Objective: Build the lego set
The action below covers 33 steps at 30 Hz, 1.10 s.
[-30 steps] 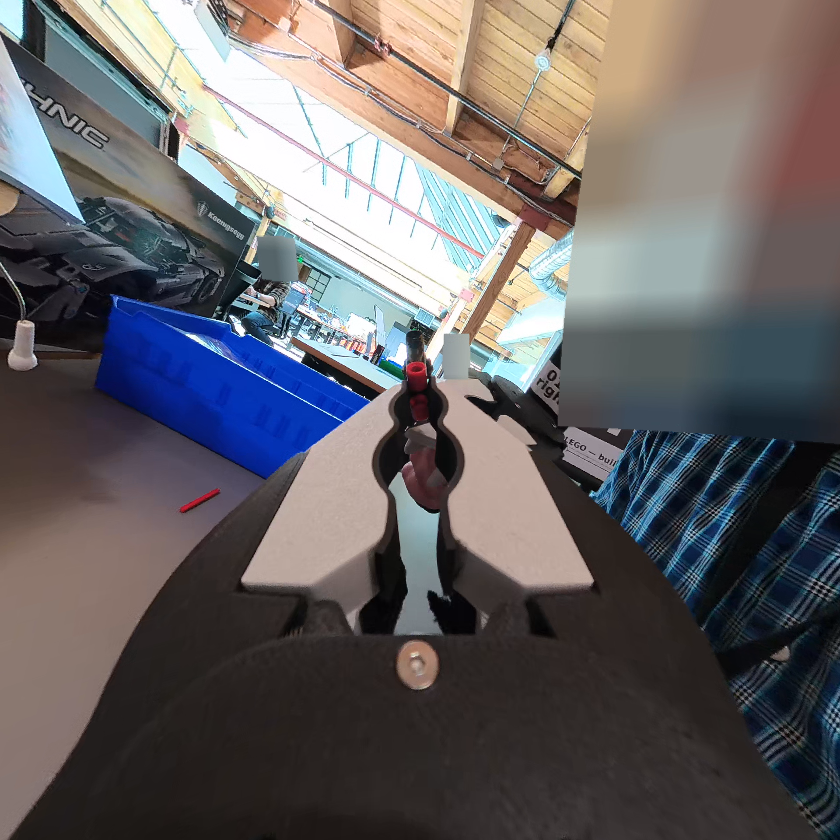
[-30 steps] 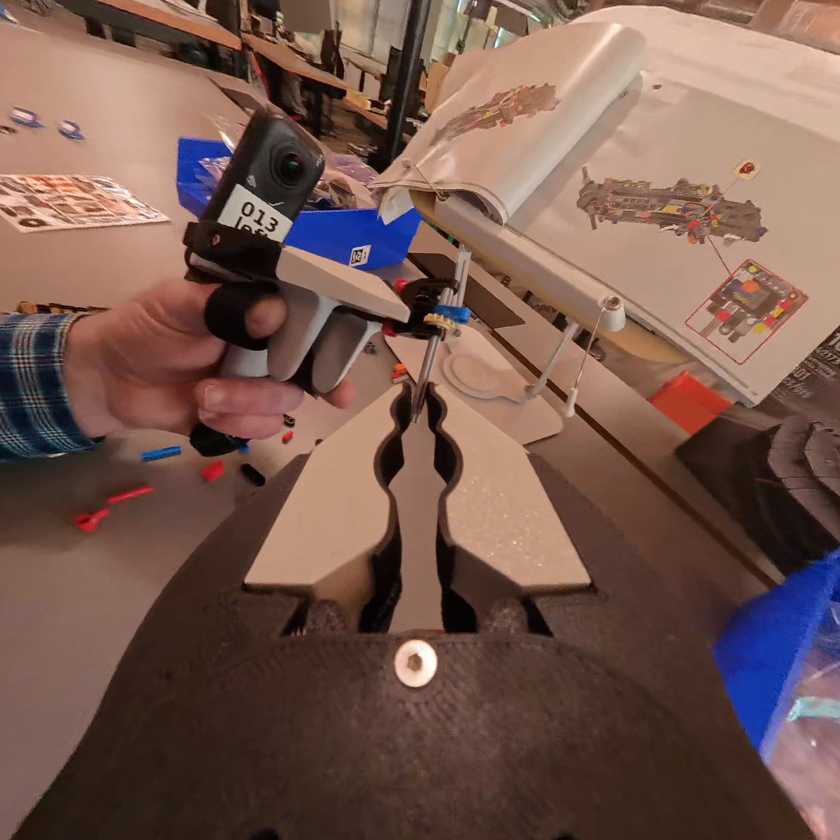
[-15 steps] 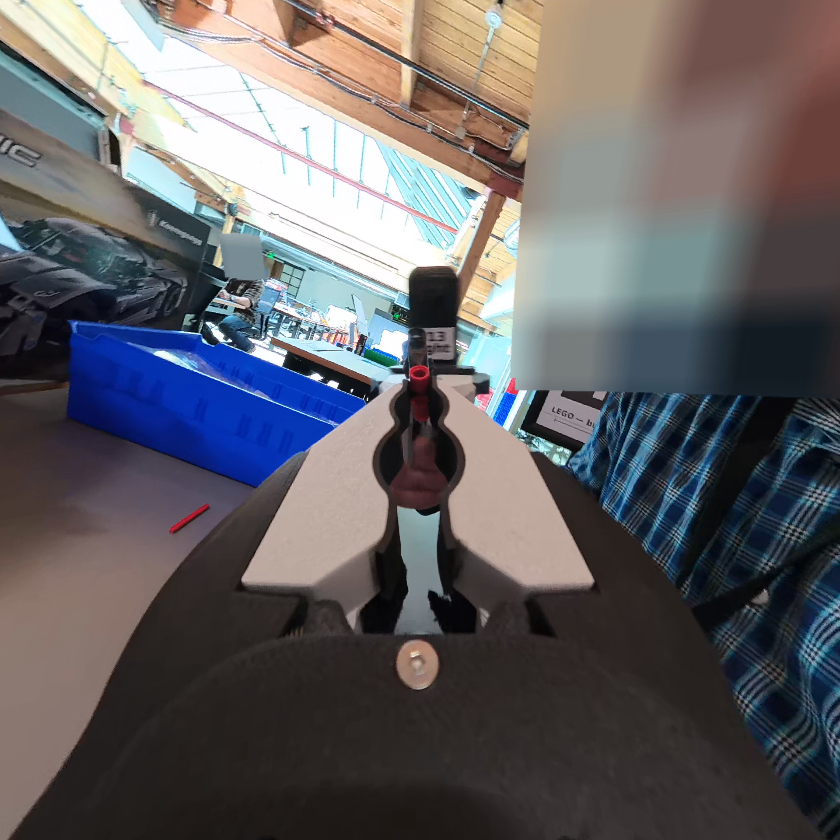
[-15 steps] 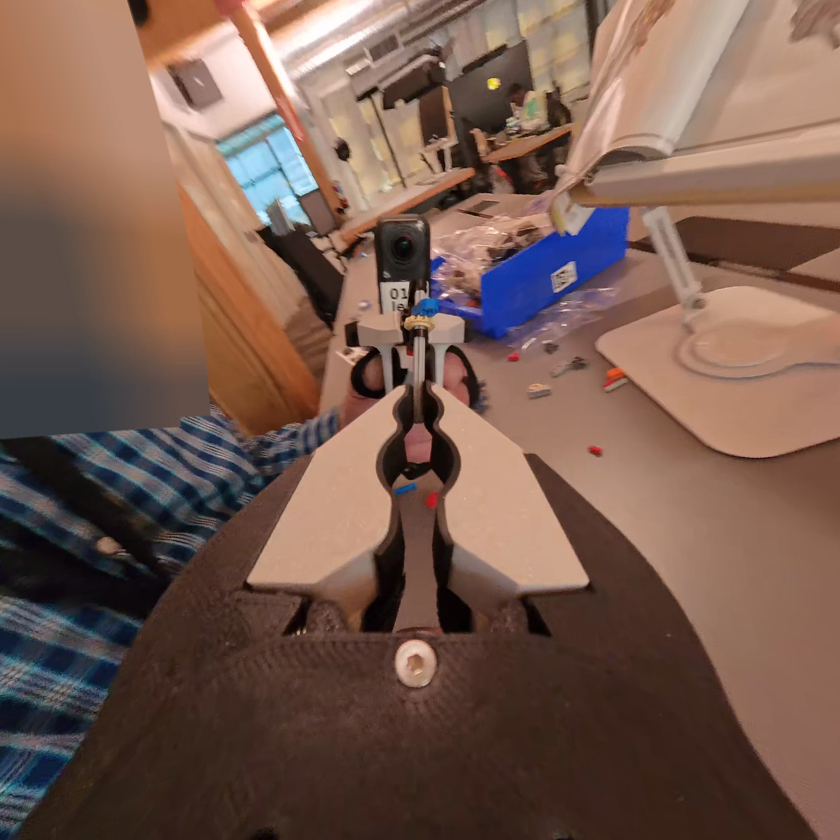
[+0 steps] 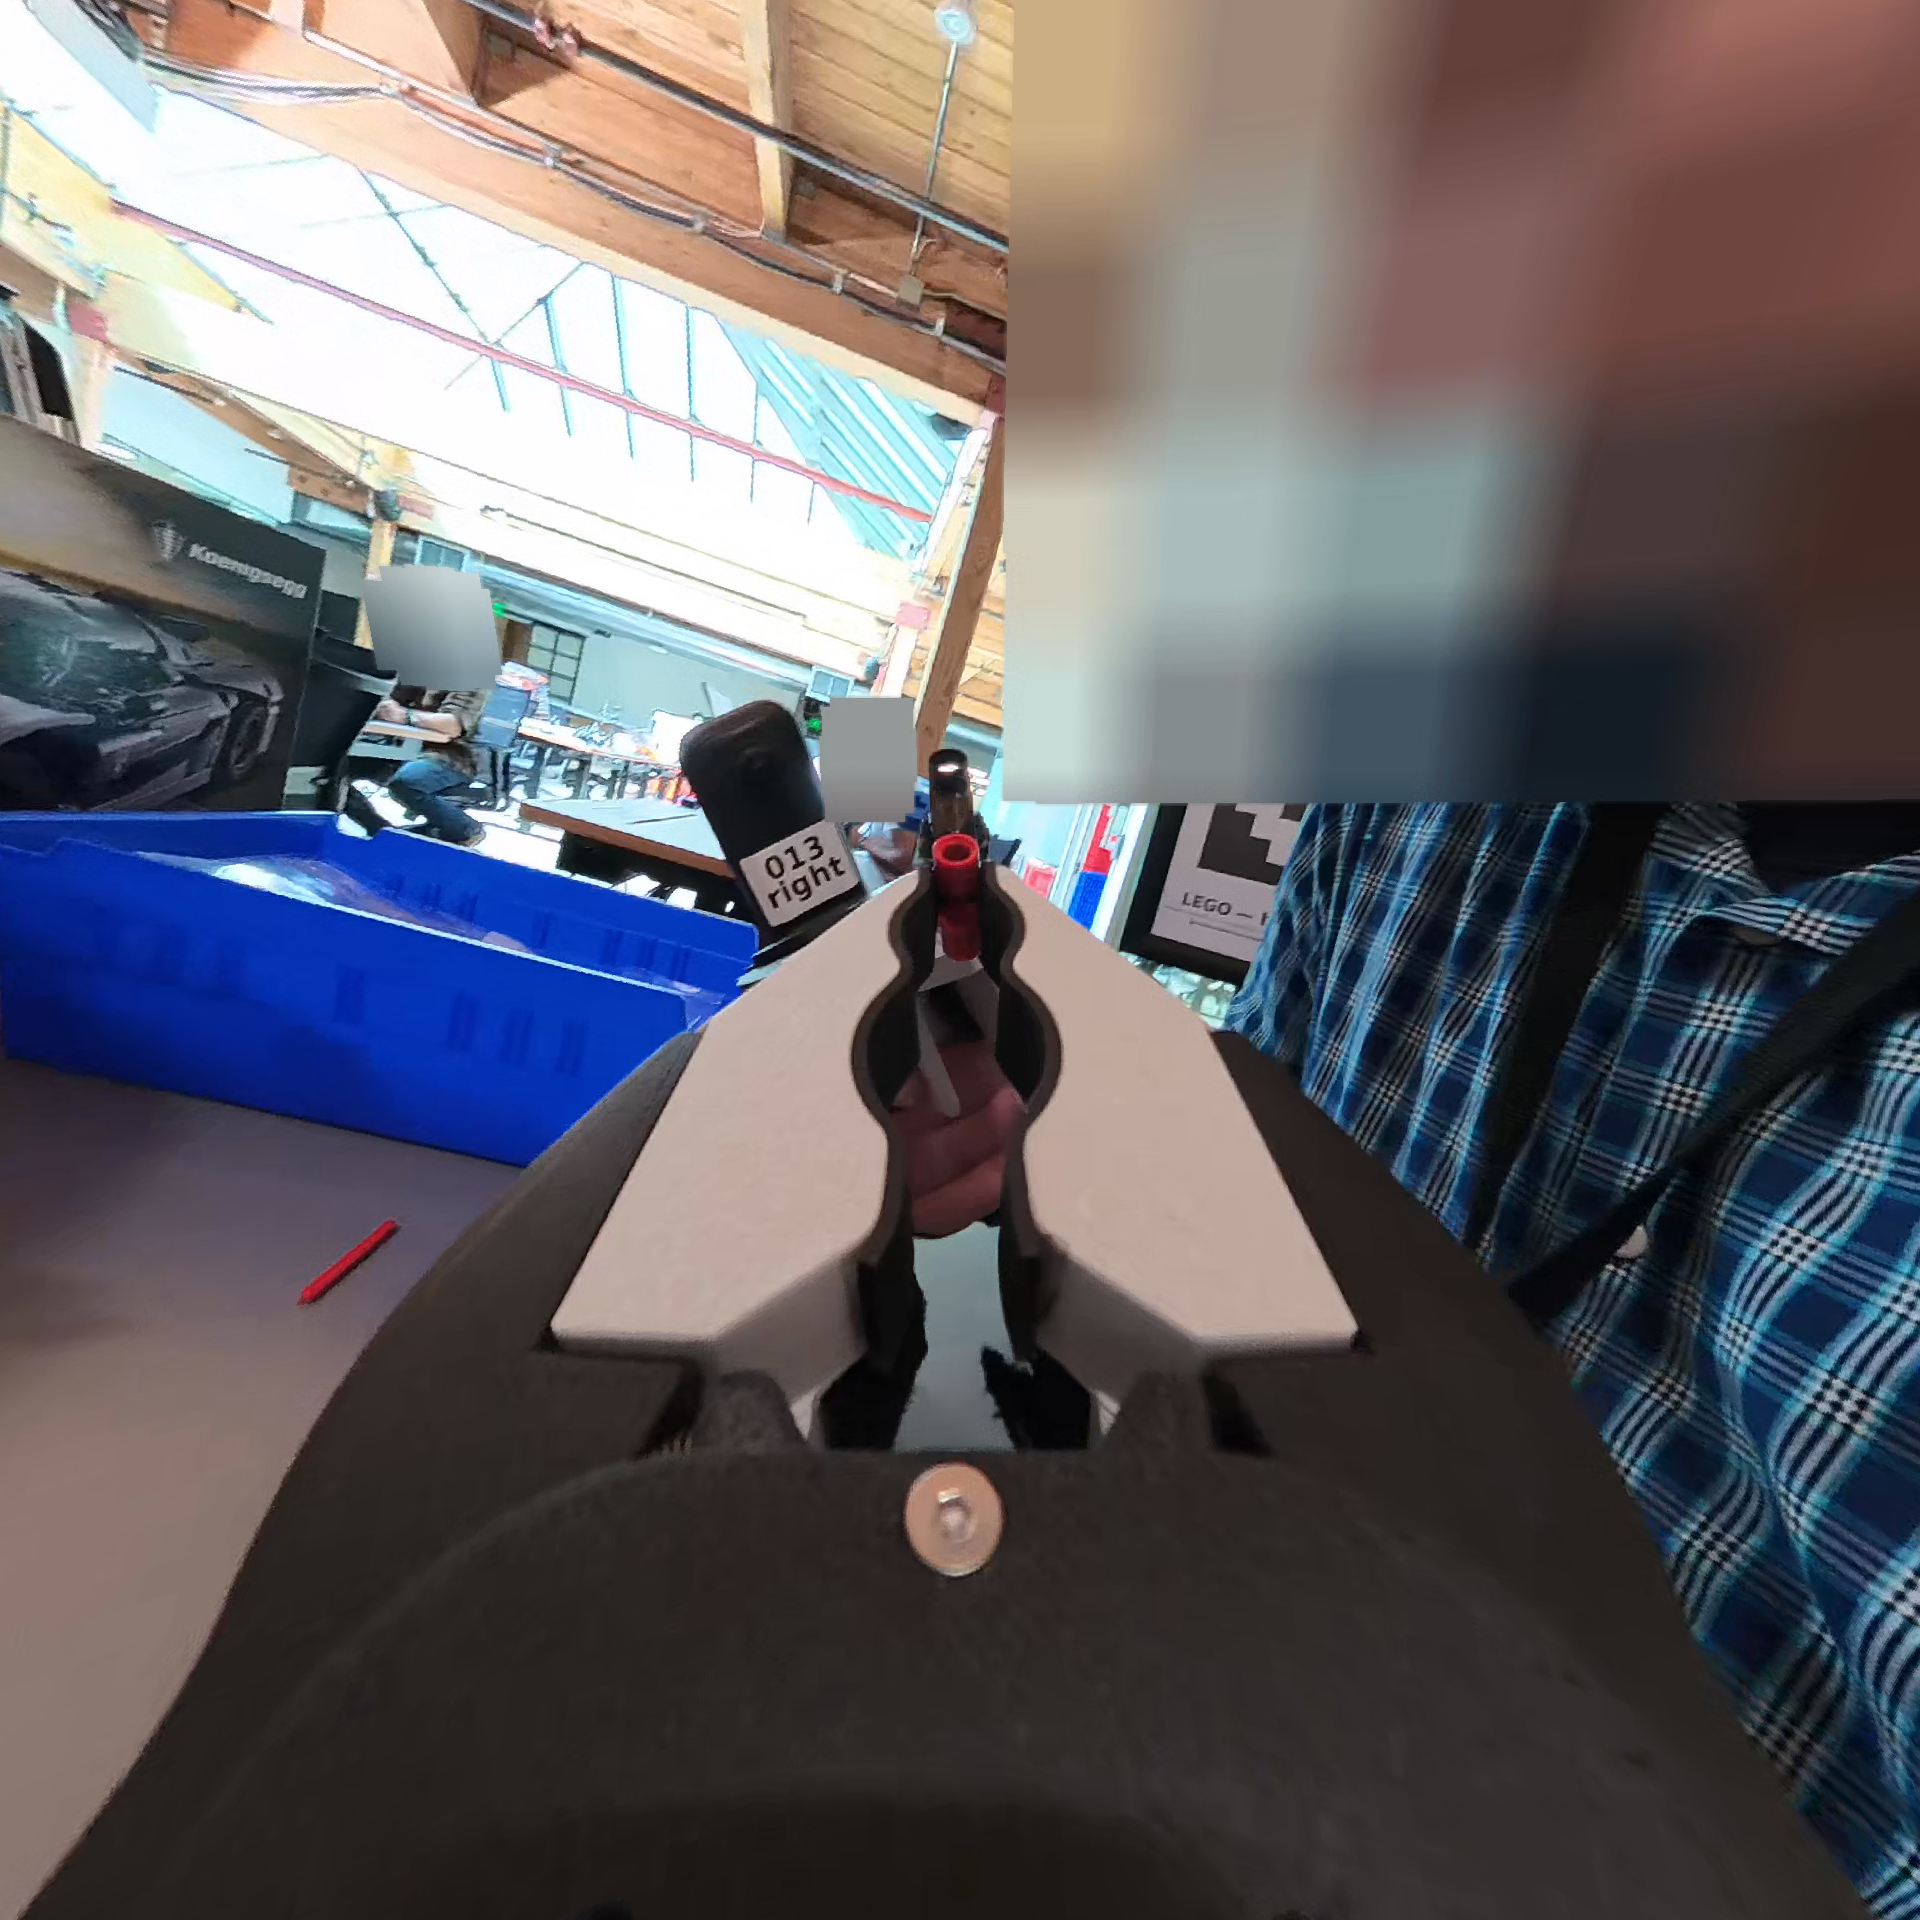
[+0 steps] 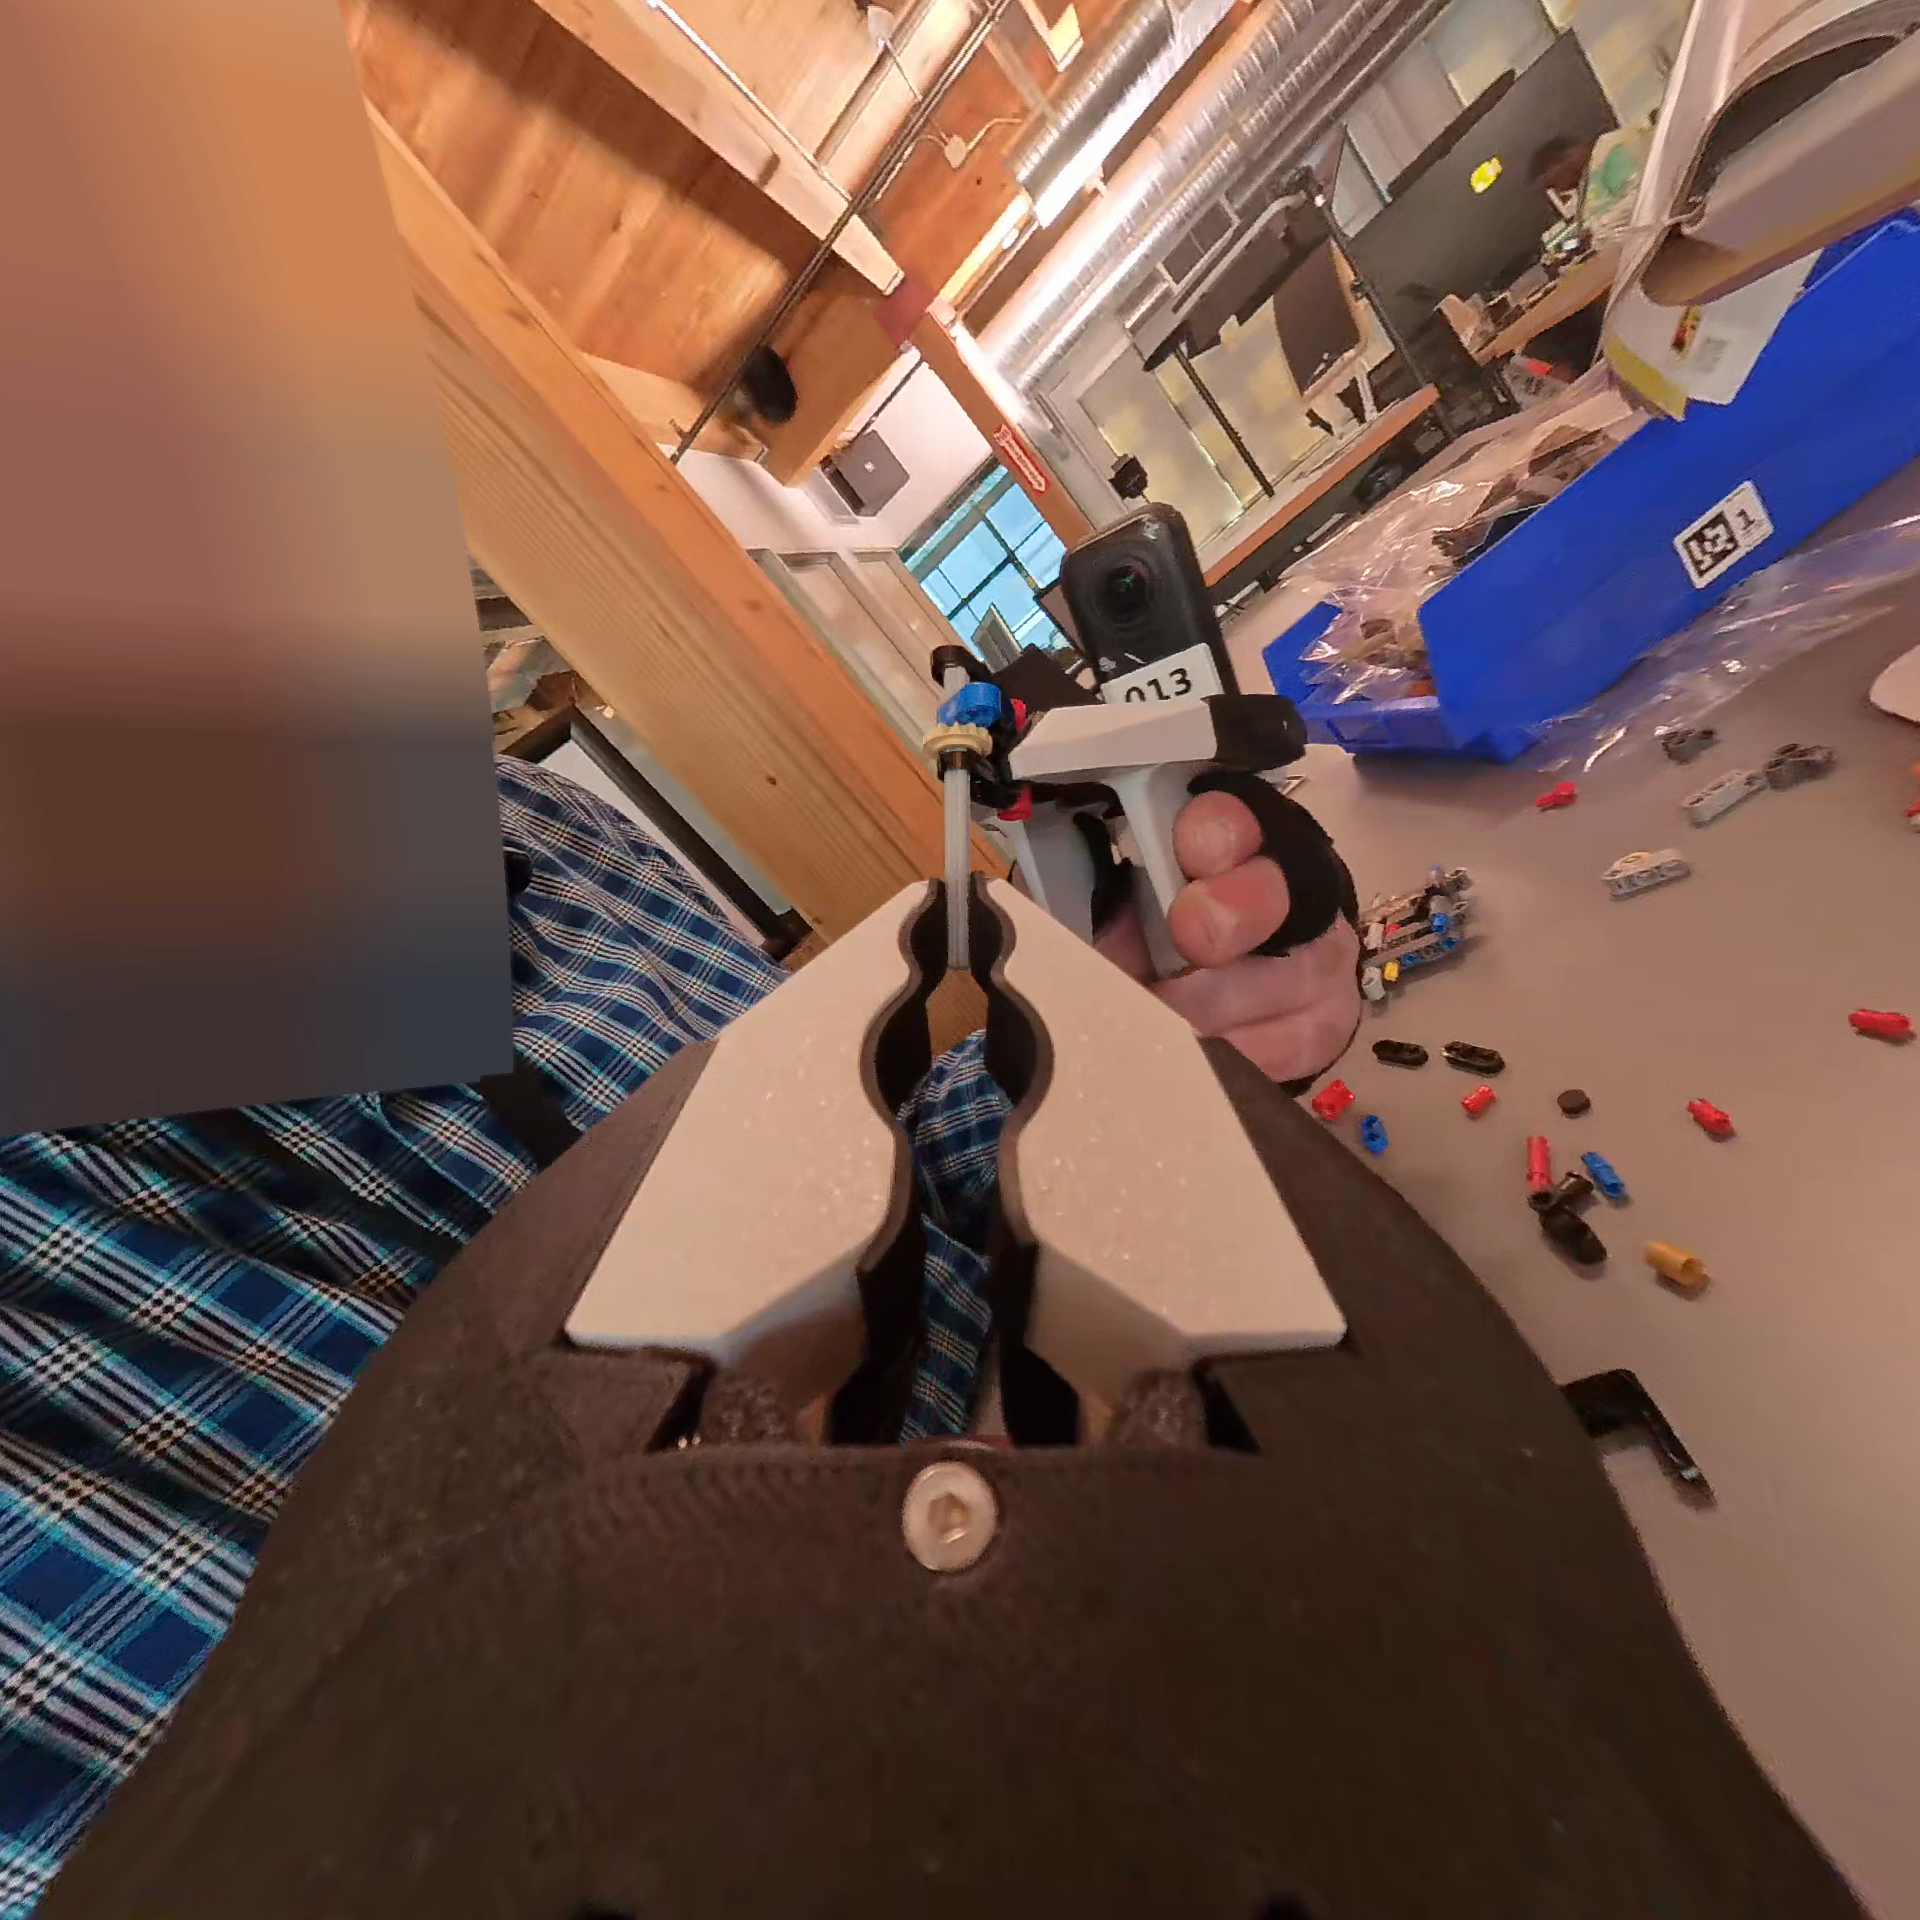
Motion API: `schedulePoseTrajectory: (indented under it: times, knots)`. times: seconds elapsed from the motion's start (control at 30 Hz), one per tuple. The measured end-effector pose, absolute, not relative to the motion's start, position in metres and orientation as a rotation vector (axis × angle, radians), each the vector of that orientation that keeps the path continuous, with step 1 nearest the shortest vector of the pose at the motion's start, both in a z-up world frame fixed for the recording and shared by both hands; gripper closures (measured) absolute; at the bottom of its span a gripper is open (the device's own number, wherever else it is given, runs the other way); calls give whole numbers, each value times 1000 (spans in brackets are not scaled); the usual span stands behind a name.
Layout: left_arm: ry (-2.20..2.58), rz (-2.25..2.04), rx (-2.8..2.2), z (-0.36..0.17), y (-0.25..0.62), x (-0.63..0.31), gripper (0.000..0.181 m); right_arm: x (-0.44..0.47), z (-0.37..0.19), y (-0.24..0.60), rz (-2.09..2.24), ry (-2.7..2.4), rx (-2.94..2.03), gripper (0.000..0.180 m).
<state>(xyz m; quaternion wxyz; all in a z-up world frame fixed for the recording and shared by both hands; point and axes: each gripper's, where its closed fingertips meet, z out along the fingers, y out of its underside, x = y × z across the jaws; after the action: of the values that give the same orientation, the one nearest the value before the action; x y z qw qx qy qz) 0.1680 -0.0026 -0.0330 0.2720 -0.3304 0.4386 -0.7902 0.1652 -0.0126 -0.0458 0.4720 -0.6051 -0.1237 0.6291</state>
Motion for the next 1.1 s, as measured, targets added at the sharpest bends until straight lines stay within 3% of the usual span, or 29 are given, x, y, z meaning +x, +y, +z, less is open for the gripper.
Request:
schedulePoseTrajectory:
  times: [0.93, 1.1]
  knots:
    - [925, -2050, -1225, -47, 40, 190, 176, 206, -60, 42, -231, -631, -1648, 179]
    - [876, -2049, -1213, -40, 44, 184, 175, 202, -49, 43, -57, -564, -1635, 174]
